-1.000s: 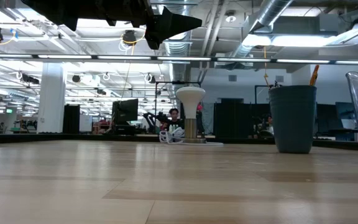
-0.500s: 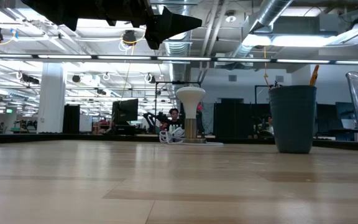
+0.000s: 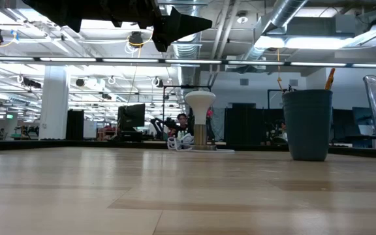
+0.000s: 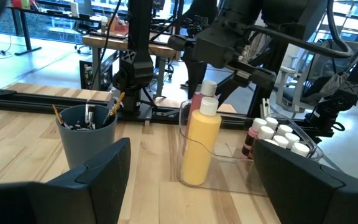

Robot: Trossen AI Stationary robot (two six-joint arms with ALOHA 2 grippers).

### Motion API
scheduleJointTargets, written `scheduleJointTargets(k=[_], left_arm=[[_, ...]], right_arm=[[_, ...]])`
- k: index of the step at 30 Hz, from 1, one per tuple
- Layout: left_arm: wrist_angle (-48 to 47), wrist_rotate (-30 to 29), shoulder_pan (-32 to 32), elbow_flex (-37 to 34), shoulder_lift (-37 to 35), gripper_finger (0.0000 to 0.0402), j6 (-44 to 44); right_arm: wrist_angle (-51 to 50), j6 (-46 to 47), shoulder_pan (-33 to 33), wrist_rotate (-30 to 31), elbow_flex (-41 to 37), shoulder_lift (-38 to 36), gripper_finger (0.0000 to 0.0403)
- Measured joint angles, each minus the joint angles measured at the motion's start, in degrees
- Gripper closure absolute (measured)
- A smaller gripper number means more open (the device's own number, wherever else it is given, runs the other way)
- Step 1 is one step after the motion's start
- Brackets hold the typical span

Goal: Pick & Place Paint Supplies
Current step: Put the large pink paint bottle into the transparent bin

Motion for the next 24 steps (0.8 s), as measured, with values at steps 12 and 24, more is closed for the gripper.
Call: scheduleJointTargets(k=[12,24], left_arm=[[0.00,0.48,0.00,0.00,0.01,0.0105,-0.01],[0.00,0.48,0.02,0.00,0.01,0.0105,-0.02]], right_arm=[[0.00,-0.13,-0.10,0.15,0.00,0.00,0.0173],[1.10,0.64,-0.12,0.20,-3.35,-0.02,0.0159]])
